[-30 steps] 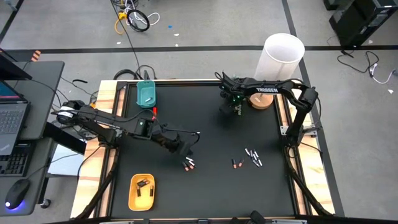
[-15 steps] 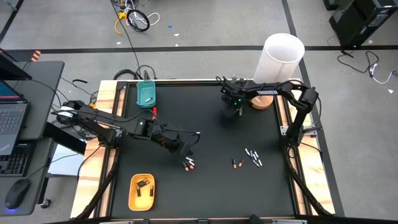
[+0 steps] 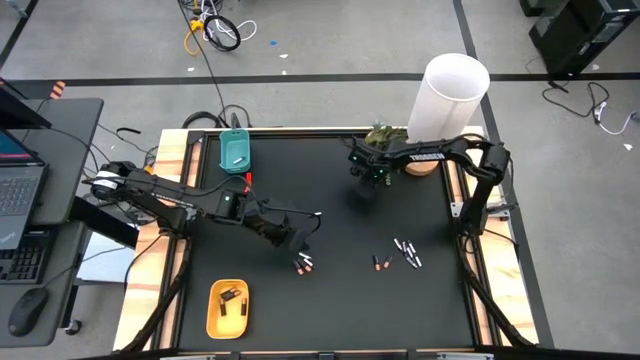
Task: Sort batteries
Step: Put the black battery into the yellow bin
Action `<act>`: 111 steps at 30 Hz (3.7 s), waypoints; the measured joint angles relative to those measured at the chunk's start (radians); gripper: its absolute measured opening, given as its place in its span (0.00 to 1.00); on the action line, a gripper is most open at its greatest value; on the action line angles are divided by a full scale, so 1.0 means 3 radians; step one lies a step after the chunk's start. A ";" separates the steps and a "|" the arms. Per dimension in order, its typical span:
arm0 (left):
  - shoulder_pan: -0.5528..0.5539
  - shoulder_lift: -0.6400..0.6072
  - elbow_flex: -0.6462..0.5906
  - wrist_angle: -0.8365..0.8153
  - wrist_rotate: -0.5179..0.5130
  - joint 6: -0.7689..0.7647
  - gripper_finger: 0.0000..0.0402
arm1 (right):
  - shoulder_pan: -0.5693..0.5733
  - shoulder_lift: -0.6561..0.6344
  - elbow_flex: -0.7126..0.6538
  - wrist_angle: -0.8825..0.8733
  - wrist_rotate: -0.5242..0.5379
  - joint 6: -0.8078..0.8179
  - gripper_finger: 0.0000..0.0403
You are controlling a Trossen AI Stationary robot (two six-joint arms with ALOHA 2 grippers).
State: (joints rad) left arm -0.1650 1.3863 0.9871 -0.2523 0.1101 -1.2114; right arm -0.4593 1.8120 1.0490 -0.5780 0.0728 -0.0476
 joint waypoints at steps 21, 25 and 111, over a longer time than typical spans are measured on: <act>0.0005 0.0000 0.0000 0.0079 0.0081 0.0026 0.41 | 0.0214 -0.0393 -0.0012 0.0179 -0.0101 -0.0203 0.00; 0.0005 0.0000 0.0000 0.0078 0.0079 0.0030 0.41 | 0.0189 -0.0580 -0.0012 0.0218 -0.0332 -0.0202 0.00; 0.0012 -0.0001 0.0000 0.0132 -0.0125 -0.0013 0.41 | 0.0006 -0.0134 -0.0881 0.1969 -0.0402 -0.0282 0.07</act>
State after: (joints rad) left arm -0.1615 1.3861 0.9871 -0.2127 0.0727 -1.2152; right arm -0.4576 1.7718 0.7847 0.0126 -0.0479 -0.1322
